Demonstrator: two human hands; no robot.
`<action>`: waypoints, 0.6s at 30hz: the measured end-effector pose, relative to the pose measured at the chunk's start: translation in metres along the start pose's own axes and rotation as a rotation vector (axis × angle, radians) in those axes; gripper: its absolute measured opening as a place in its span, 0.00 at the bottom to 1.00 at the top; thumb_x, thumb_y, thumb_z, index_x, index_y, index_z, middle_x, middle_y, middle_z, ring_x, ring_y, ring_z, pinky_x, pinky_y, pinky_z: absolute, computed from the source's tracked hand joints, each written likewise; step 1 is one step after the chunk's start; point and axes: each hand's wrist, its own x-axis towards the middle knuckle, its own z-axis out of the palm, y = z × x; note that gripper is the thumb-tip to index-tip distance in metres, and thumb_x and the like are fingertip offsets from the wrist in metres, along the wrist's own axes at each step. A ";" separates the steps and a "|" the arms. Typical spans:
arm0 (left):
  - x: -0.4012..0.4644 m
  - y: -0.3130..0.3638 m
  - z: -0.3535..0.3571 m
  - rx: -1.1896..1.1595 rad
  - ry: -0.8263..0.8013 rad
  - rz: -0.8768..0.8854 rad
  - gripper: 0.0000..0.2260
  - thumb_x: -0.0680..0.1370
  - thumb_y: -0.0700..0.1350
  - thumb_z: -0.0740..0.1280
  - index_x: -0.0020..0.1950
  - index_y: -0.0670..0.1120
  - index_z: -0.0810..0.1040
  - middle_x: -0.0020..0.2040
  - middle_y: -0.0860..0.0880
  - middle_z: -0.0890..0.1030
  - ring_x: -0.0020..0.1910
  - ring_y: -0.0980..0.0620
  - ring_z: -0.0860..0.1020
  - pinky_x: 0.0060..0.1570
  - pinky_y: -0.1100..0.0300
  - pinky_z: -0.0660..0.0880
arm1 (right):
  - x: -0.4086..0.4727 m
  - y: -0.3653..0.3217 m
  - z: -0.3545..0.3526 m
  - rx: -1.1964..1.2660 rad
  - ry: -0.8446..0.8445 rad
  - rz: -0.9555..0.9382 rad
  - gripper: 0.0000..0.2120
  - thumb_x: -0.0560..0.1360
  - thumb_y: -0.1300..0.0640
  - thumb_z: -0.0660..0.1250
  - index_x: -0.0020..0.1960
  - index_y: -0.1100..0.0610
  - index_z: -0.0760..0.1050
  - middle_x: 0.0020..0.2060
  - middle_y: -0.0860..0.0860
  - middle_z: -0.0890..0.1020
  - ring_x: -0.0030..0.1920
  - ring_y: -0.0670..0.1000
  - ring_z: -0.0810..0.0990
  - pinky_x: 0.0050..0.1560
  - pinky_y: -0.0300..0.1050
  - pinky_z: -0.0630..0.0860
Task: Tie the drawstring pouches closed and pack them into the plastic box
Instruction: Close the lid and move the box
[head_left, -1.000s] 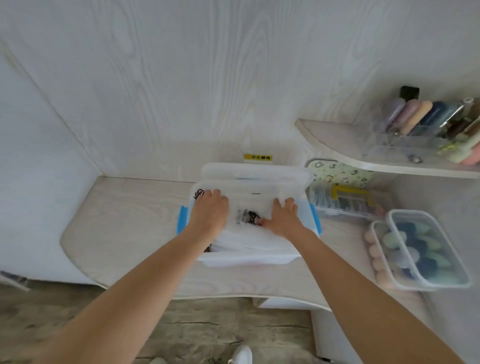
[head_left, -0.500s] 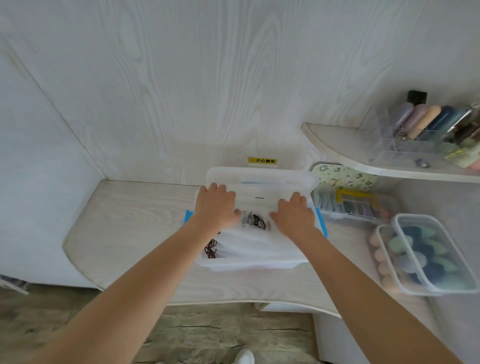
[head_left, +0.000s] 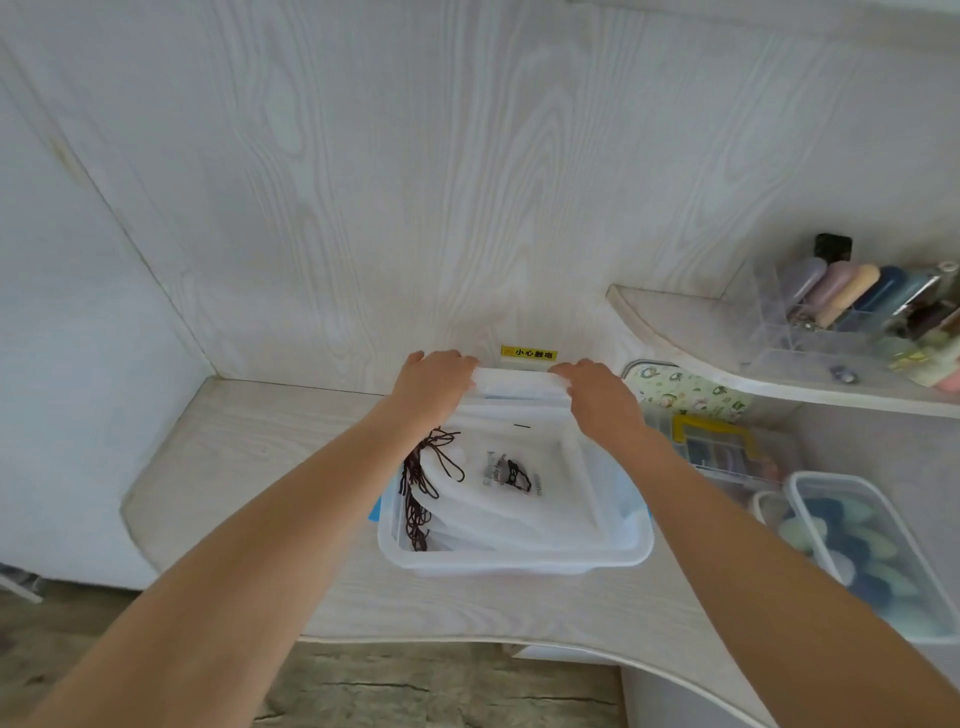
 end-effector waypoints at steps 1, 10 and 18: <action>-0.001 -0.001 -0.004 -0.057 0.020 -0.011 0.14 0.82 0.43 0.56 0.67 0.47 0.70 0.56 0.45 0.76 0.59 0.45 0.74 0.61 0.51 0.65 | 0.000 0.001 -0.002 0.022 0.012 0.000 0.23 0.78 0.68 0.53 0.70 0.53 0.66 0.57 0.57 0.73 0.58 0.56 0.71 0.51 0.46 0.70; -0.042 0.001 -0.042 -0.290 0.192 0.045 0.10 0.78 0.43 0.64 0.59 0.46 0.78 0.51 0.42 0.76 0.53 0.43 0.73 0.57 0.48 0.69 | -0.050 -0.012 -0.022 0.141 0.217 -0.015 0.25 0.78 0.69 0.54 0.70 0.49 0.67 0.57 0.56 0.73 0.58 0.55 0.70 0.54 0.43 0.68; -0.116 0.010 -0.029 -0.248 0.383 0.119 0.14 0.74 0.40 0.69 0.60 0.46 0.77 0.57 0.48 0.74 0.55 0.47 0.72 0.62 0.52 0.67 | -0.118 -0.036 -0.018 0.149 0.346 0.048 0.22 0.76 0.68 0.60 0.66 0.50 0.73 0.58 0.51 0.75 0.59 0.53 0.71 0.55 0.39 0.59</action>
